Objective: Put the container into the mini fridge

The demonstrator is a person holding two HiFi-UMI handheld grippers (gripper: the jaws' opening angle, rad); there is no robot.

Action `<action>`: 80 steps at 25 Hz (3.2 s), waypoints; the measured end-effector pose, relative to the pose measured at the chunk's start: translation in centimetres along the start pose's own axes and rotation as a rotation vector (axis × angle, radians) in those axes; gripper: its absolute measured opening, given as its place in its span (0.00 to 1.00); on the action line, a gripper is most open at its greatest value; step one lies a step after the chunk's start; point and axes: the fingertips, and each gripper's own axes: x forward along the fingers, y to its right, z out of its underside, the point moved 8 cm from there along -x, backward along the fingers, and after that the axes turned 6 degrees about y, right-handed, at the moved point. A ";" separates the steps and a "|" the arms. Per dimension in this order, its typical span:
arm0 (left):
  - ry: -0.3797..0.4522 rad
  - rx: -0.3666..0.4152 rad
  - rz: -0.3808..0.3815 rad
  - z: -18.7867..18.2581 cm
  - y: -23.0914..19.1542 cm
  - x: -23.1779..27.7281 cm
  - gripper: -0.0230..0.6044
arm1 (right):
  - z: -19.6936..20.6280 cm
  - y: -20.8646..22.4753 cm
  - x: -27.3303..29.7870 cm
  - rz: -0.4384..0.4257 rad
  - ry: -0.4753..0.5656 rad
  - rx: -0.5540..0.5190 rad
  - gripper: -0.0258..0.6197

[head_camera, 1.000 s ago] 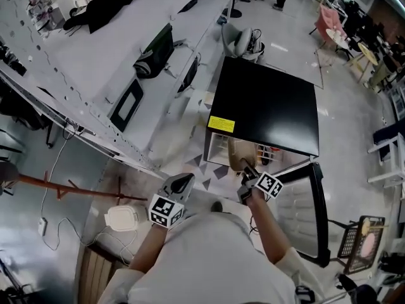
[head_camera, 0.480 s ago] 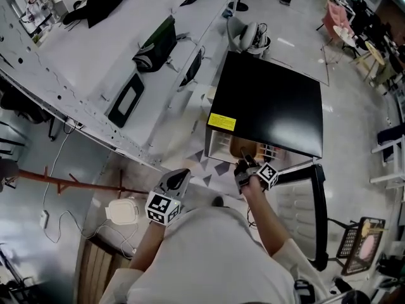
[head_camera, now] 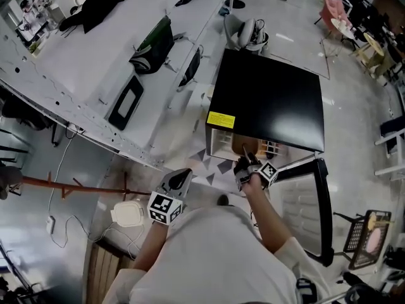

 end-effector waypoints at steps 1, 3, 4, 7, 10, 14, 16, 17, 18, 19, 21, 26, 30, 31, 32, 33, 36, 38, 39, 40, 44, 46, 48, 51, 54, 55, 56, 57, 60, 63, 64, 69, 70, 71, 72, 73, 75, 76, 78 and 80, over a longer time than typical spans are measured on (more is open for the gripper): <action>-0.001 0.001 0.003 0.0 0.0 0.0 0.04 | 0.2 -0.2 -0.1 -0.009 -0.011 -0.019 0.60; -0.004 0.000 0.008 0.1 0.0 0.1 0.04 | 0.5 -0.2 -0.5 -0.008 -0.035 -0.069 0.64; -0.005 -0.002 0.011 0.2 0.0 0.1 0.04 | 0.8 -0.2 -0.8 0.003 -0.051 -0.103 0.66; -0.007 -0.004 0.020 0.3 -0.1 0.1 0.04 | 1.8 -0.4 -1.9 0.059 -0.095 -0.222 0.68; -0.006 -0.008 0.028 0.4 -0.2 0.1 0.04 | 2.7 -0.9 -2.8 0.109 -0.125 -0.373 0.68; -0.008 -0.012 0.034 0.4 -0.3 0.2 0.04 | 3.9 -2.6 -3.3 0.138 -0.176 -0.667 0.68; -0.010 -0.015 0.035 0.6 -0.3 0.2 0.04 | 4.6 -3.4 -3.2 0.153 -0.200 -0.829 0.68; -0.010 -0.017 0.035 0.6 -0.3 0.1 0.04 | 5.0 -3.8 -3.2 0.162 -0.211 -0.898 0.68; -0.011 -0.018 0.035 0.6 -0.2 0.1 0.04 | 5.3 -4.0 -3.2 0.172 -0.219 -0.955 0.68; -0.012 -0.019 0.035 0.6 -0.2 0.0 0.04 | 5.6 -4.2 -3.2 0.179 -0.223 -1.000 0.68; -0.014 -0.018 0.034 0.6 -0.2 -0.2 0.04 | 5.9 -4.6 -2.9 0.185 -0.223 -1.059 0.68; -0.015 -0.026 0.022 0.9 -0.4 -0.8 0.04 | 6.4 -4.4 -1.5 0.207 -0.287 -1.194 0.69; -0.018 -0.029 0.013 1.0 -0.5 -1.4 0.04 | 6.9 -4.1 -0.7 0.206 -0.327 -1.285 0.69; -0.018 -0.029 0.009 1.0 -0.6 -1.6 0.04 | 6.8 -4.1 -0.4 0.206 -0.326 -1.289 0.69; -0.016 -0.028 0.006 1.0 -0.7 -1.8 0.04 | 6.8 -4.1 -0.2 0.208 -0.324 -1.291 0.69; -0.014 -0.027 0.003 0.9 -0.7 -1.9 0.04 | 6.6 -4.1 0.0 0.210 -0.323 -1.292 0.69; -0.008 -0.030 -0.008 0.9 -0.9 -2.6 0.04 | 6.5 -4.3 0.1 0.209 -0.329 -1.300 0.69; -0.008 -0.034 -0.012 1.0 -0.9 -3.0 0.04 | 6.7 -4.6 -0.2 0.211 -0.337 -1.311 0.69; -0.008 -0.036 -0.012 1.2 -0.9 -3.2 0.04 | 6.9 -4.9 -0.6 0.211 -0.339 -1.318 0.69; -0.007 -0.038 -0.010 1.3 -0.9 -3.4 0.04 | 7.1 -5.2 -1.0 0.210 -0.337 -1.327 0.69; -0.003 -0.041 0.019 1.5 -0.7 -3.8 0.04 | 8.0 -6.8 -2.8 0.204 -0.293 -1.371 0.69; -0.001 -0.039 0.042 1.7 -0.5 -4.1 0.04 | 8.4 -7.8 -3.9 0.211 -0.281 -1.418 0.62; 0.001 -0.039 0.069 1.9 -0.3 -4.3 0.04 | 8.6 -8.9 -5.1 0.226 -0.270 -1.465 0.55; 0.006 -0.042 0.113 2.3 0.1 -4.8 0.04 | 8.7 -10.4 -7.5 0.246 -0.229 -1.487 0.52; 0.008 -0.042 0.162 2.7 0.6 -5.1 0.04 | 8.9 -12.0 -10.3 0.246 -0.162 -1.486 0.48; 0.008 -0.040 0.181 2.8 0.8 -5.1 0.04 | 8.9 -12.5 -11.3 0.243 -0.136 -1.484 0.45; 0.007 -0.037 0.200 2.9 1.0 -5.1 0.04 | 9.0 -13.0 -12.2 0.242 -0.111 -1.482 0.42; 0.008 -0.032 0.218 2.9 1.2 -5.1 0.04 | 9.1 -13.4 -13.1 0.243 -0.088 -1.483 0.41; 0.013 -0.022 0.267 2.8 1.6 -5.0 0.04 | 9.6 -14.5 -15.8 0.264 -0.029 -1.498 0.35; 0.016 -0.027 0.304 2.6 2.4 -4.7 0.04 | 10.0 -15.2 -18.4 0.278 0.006 -1.506 0.28; 0.018 -0.029 0.314 2.6 2.7 -4.6 0.04 | 10.1 -15.3 -19.1 0.279 0.016 -1.504 0.25; 0.018 -0.024 0.355 2.3 4.6 -4.1 0.04 | 9.8 -16.1 -22.0 0.281 0.067 -1.490 0.17; 0.016 -0.020 0.359 2.3 5.0 -4.0 0.04 | 9.7 -16.3 -22.4 0.278 0.076 -1.485 0.16; 0.014 -0.017 0.362 2.2 5.4 -3.9 0.04 | 9.6 -16.5 -22.7 0.272 0.081 -1.481 0.15; 0.015 -0.015 0.363 2.1 5.7 -3.8 0.04 | 9.5 -16.7 -22.9 0.264 0.085 -1.479 0.15; 0.018 -0.014 0.362 2.0 6.1 -3.7 0.04 | 9.3 -16.8 -23.1 0.255 0.085 -1.480 0.14; 0.025 -0.013 0.357 1.8 6.7 -3.5 0.04 | 8.9 -17.2 -23.5 0.237 0.081 -1.488 0.13; 0.028 -0.012 0.352 1.7 7.1 -3.5 0.04 | 8.7 -17.3 -23.8 0.229 0.077 -1.495 0.12; 0.032 -0.009 0.337 1.4 7.8 -3.3 0.04 | 8.2 -17.6 -24.3 0.209 0.071 -1.509 0.10; 0.034 -0.012 0.316 1.3 8.5 -3.2 0.04 | 7.5 -18.0 -24.8 0.187 0.065 -1.515 0.10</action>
